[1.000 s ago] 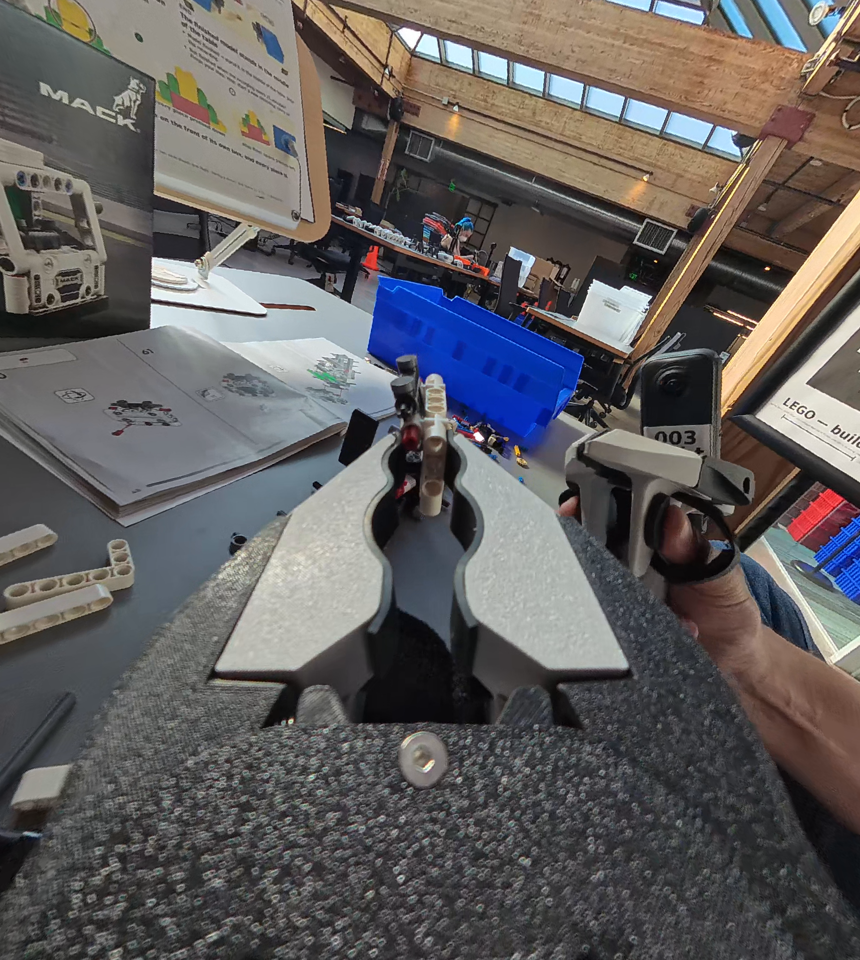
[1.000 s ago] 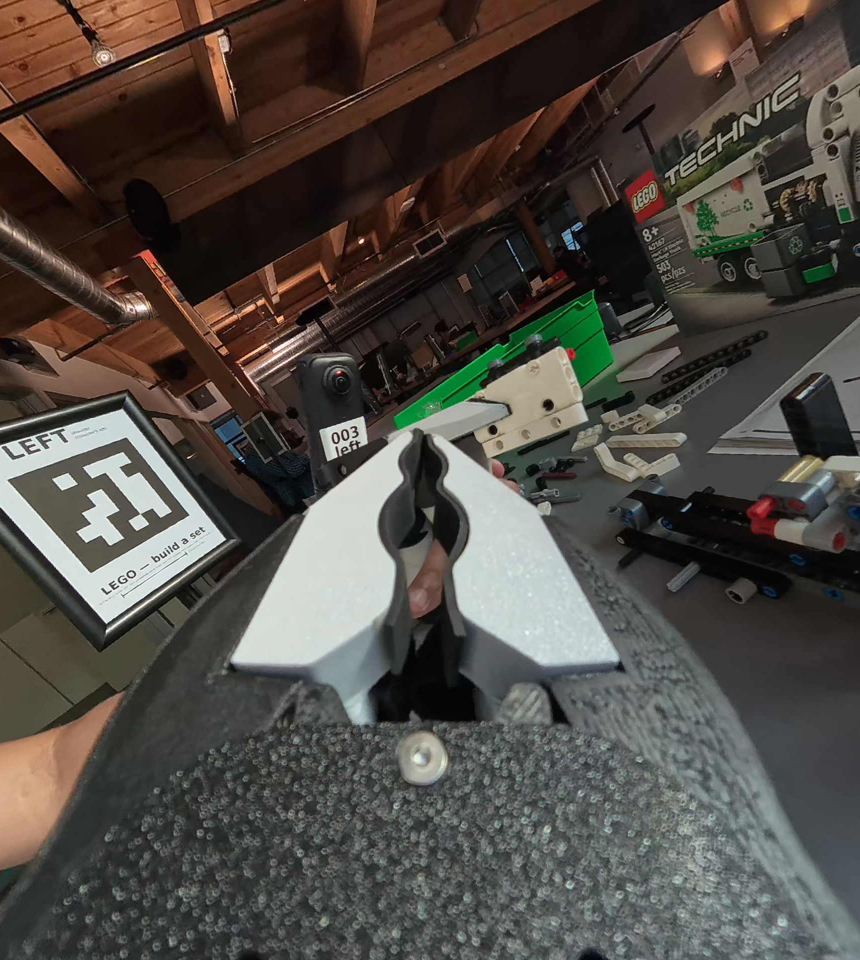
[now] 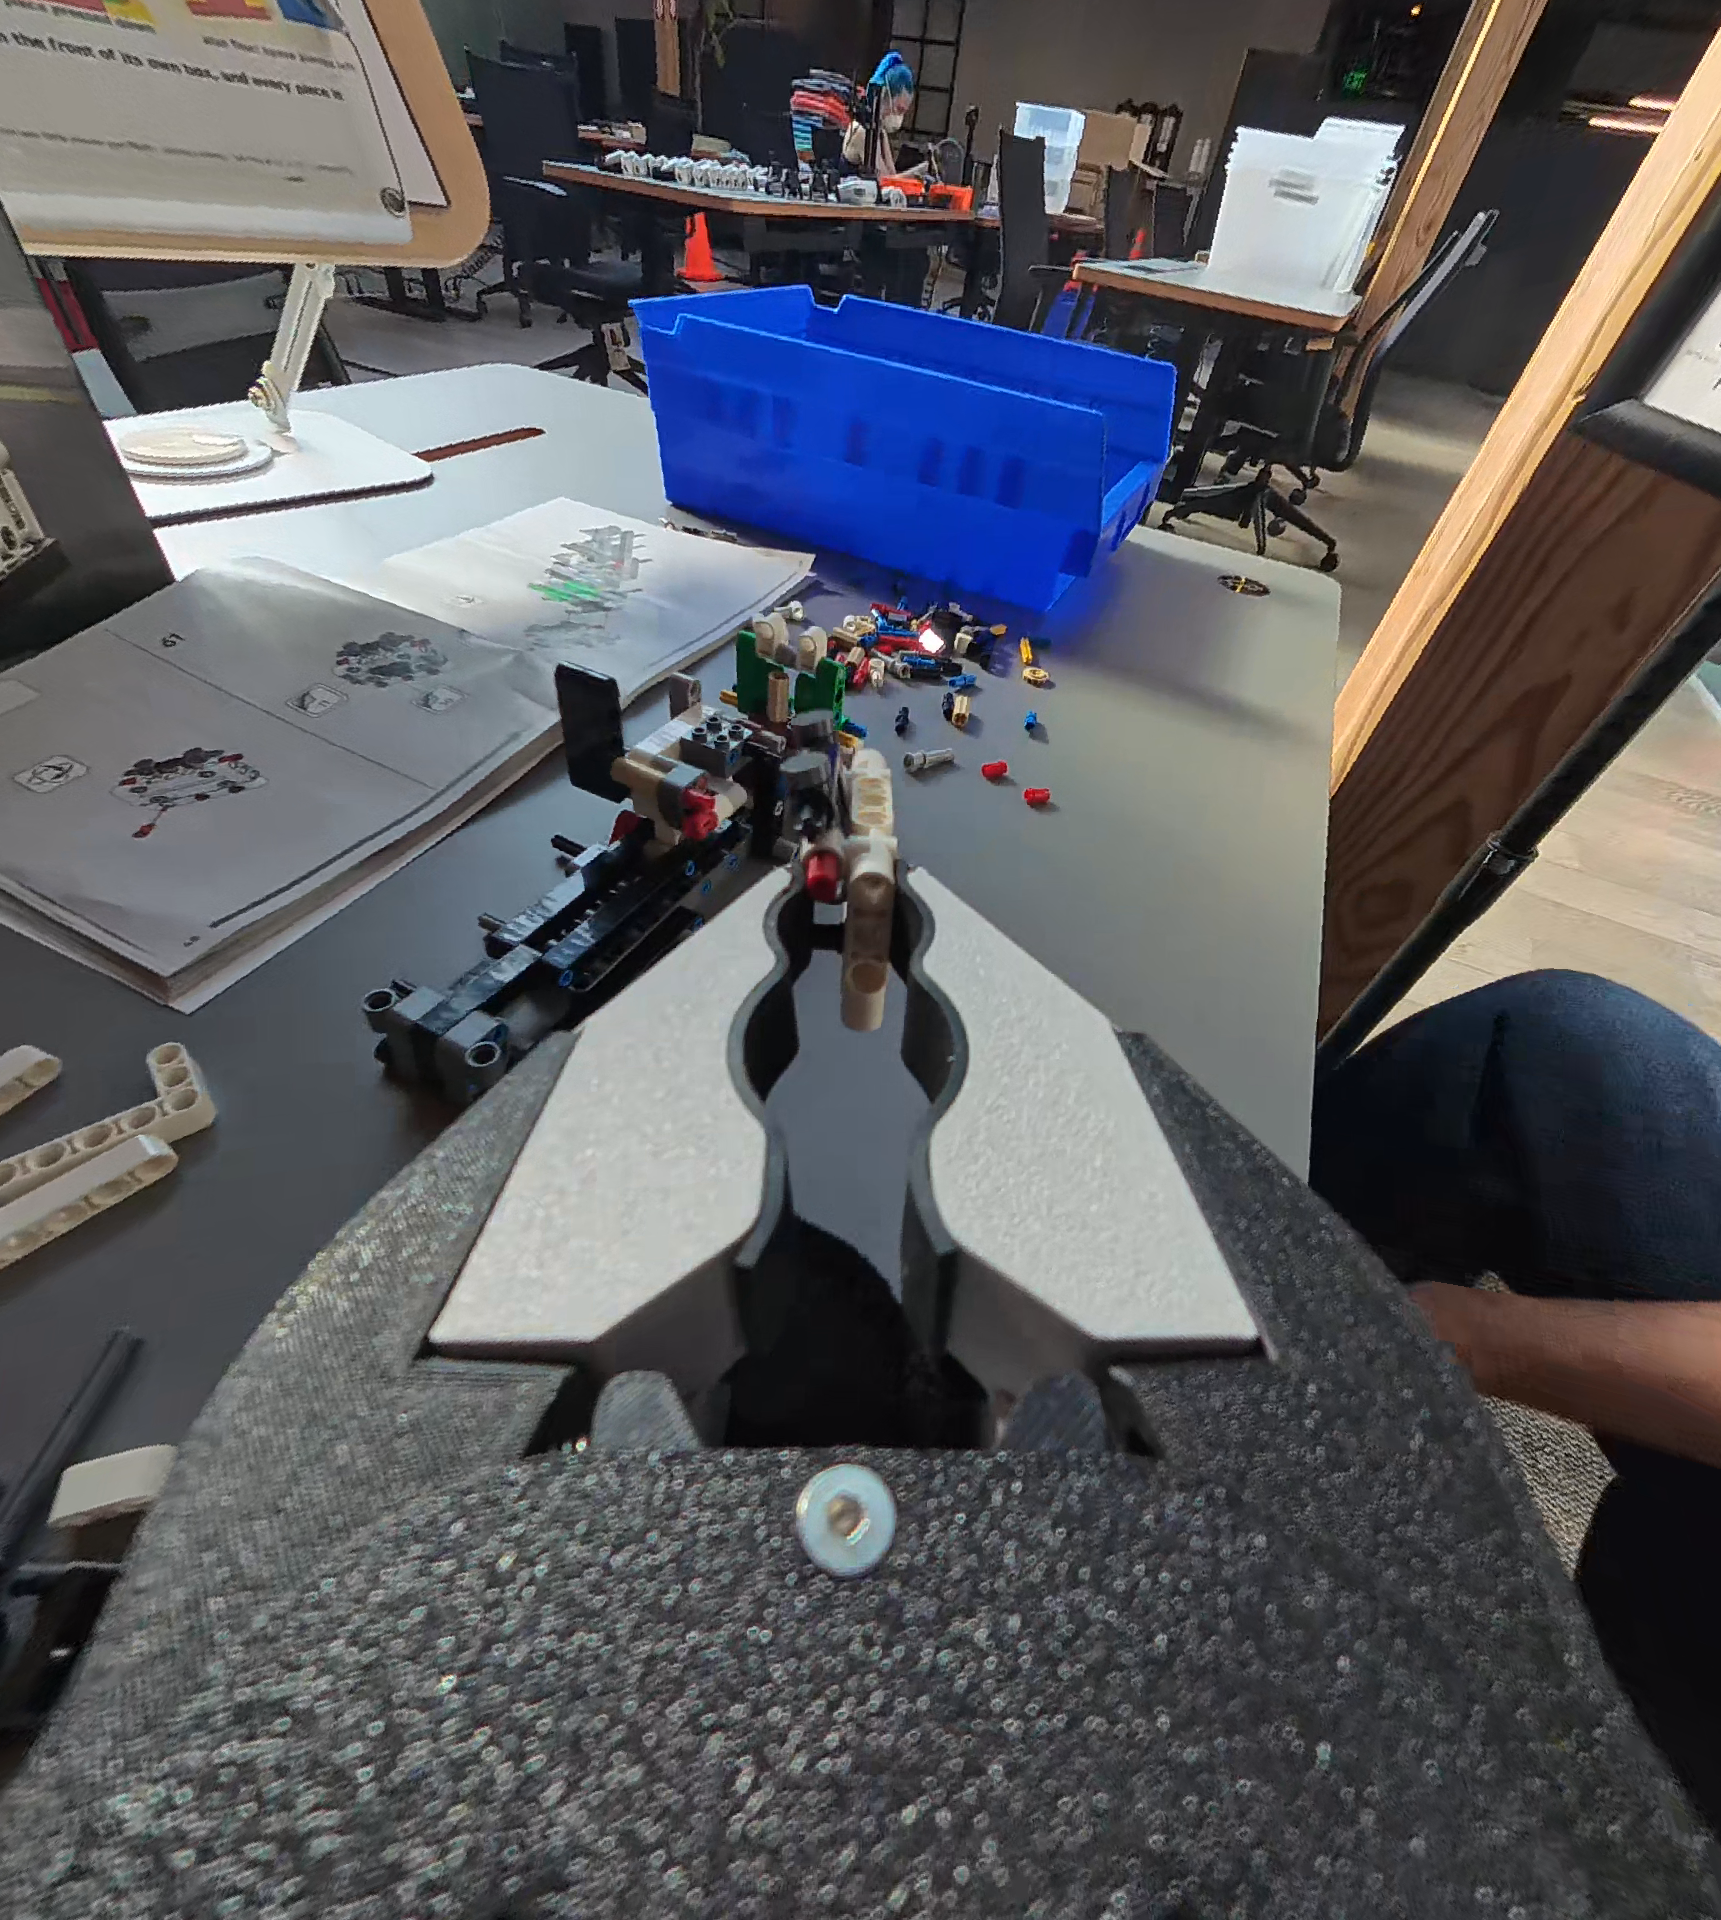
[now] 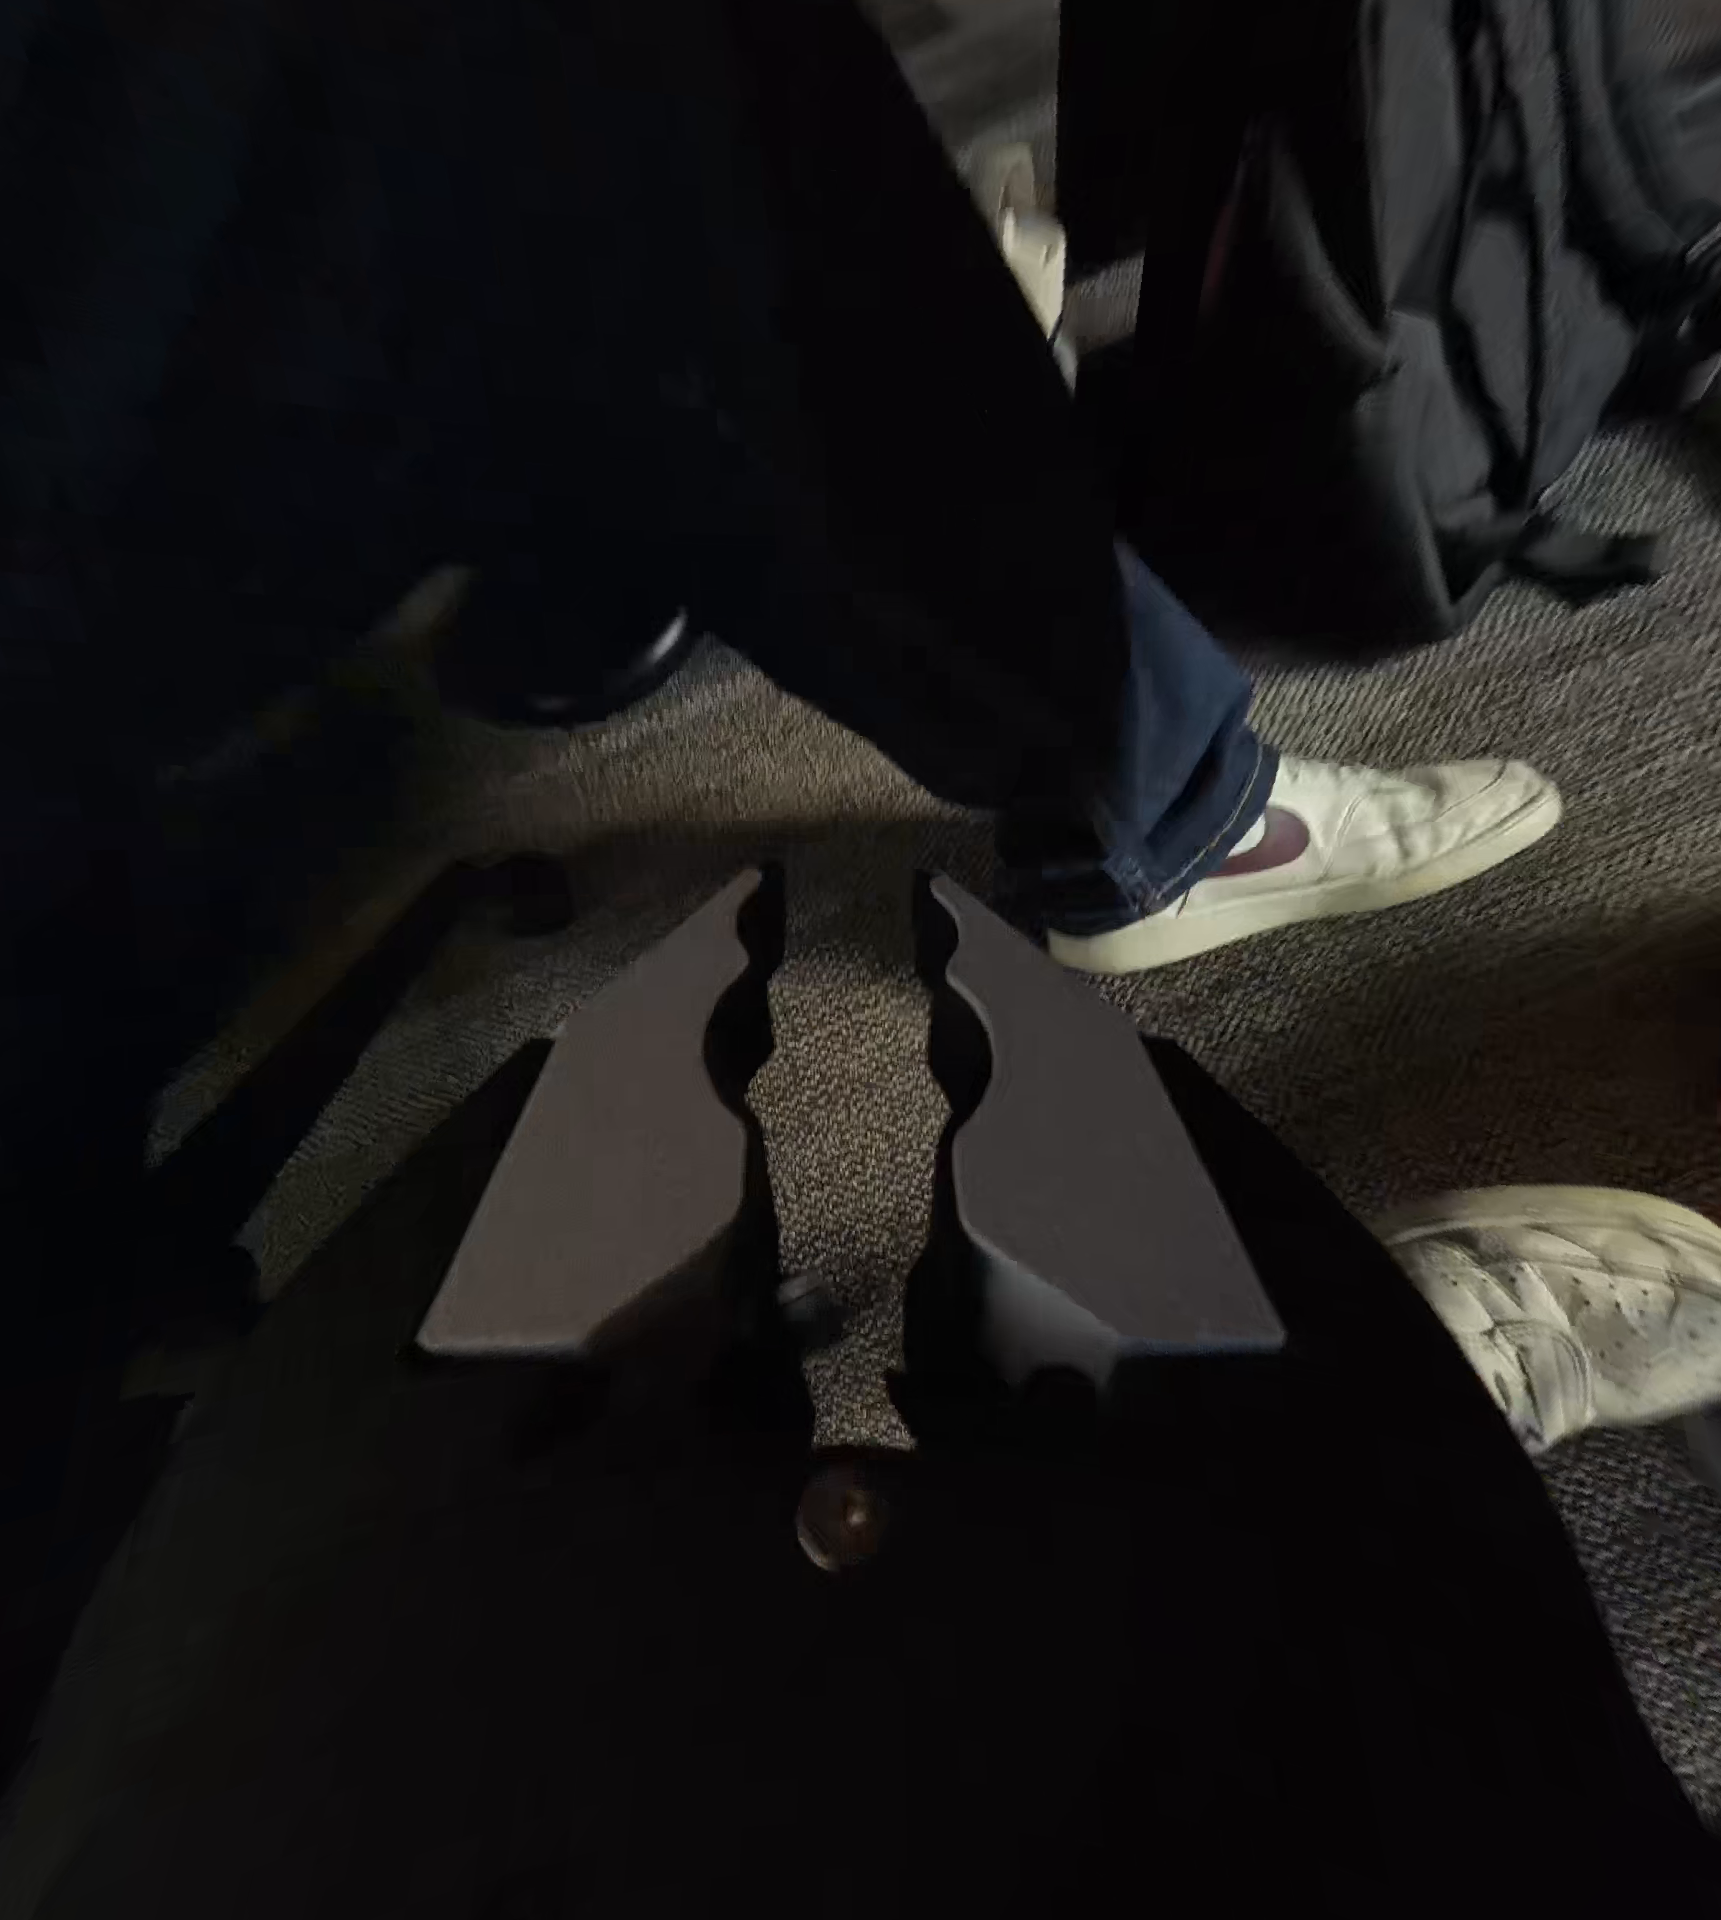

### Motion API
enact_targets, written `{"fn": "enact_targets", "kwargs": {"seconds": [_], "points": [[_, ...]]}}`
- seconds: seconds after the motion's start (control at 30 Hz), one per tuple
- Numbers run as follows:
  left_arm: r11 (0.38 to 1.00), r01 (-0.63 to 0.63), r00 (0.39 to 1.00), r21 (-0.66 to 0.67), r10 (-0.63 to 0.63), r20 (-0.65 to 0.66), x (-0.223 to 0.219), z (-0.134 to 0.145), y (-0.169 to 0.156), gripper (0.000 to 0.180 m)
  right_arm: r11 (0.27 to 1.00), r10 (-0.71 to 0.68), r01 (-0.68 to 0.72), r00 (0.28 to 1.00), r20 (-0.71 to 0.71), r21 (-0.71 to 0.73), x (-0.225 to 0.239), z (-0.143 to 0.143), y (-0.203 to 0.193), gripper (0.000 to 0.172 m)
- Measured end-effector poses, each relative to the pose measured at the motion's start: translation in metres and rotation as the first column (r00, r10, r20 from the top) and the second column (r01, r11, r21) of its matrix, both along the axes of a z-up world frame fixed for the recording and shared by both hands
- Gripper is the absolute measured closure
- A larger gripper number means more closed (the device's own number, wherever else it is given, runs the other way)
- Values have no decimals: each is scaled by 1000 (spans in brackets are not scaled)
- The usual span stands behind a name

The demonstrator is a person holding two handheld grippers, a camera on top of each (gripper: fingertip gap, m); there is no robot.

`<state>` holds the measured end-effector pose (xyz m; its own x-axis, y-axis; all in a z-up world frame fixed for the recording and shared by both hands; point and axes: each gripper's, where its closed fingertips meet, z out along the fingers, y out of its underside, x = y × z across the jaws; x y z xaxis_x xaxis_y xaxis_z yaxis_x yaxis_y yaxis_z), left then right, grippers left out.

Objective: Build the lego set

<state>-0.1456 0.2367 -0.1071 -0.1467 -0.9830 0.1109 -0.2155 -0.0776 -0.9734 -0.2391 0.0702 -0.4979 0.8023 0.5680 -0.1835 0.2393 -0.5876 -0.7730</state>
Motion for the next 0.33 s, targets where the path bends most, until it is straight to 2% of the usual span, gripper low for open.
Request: {"fn": "enact_targets", "kwargs": {"seconds": [0.1,0.17,0.27,0.33], "points": [[999,-4,1000,-31,5,21,-2,4,3,169,994,-16,27,994,106,-110,-1,-143,-11,150],[1000,-8,1000,-26,9,18,-1,3,3,169,991,-64,78,990,123,-112,5,-221,-16,163],[1000,2,1000,13,-2,-19,2,-3,-1,169,990,-37,55,989,141,-130,12,-327,-22,161],[999,12,999,35,-10,-44,4,-7,-4,169,992,13,3,991,130,-123,11,-374,-23,160]]}}
